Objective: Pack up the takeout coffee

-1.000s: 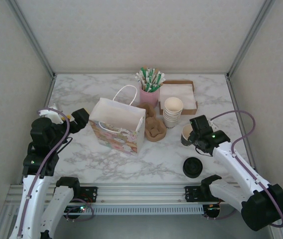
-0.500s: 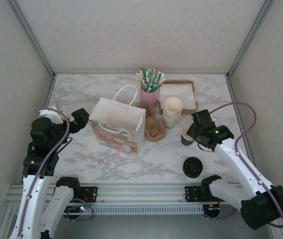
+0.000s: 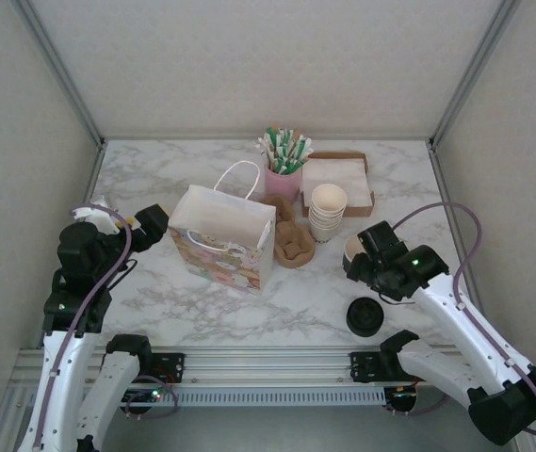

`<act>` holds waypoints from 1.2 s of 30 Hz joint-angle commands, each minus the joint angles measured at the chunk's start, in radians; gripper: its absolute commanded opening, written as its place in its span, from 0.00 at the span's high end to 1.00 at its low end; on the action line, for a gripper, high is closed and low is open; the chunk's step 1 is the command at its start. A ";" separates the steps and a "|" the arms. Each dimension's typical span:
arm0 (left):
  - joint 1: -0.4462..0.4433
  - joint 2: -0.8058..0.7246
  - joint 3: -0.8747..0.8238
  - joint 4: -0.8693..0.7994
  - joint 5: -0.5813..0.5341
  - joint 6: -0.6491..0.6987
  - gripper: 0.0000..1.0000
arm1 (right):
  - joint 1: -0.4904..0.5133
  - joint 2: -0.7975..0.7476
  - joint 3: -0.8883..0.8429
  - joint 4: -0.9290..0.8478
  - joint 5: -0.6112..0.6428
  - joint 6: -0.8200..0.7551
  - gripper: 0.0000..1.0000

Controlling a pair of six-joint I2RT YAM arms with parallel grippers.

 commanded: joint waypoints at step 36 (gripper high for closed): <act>0.019 0.002 -0.008 -0.007 -0.005 -0.014 0.00 | 0.252 0.288 -0.110 -0.073 0.040 0.095 0.18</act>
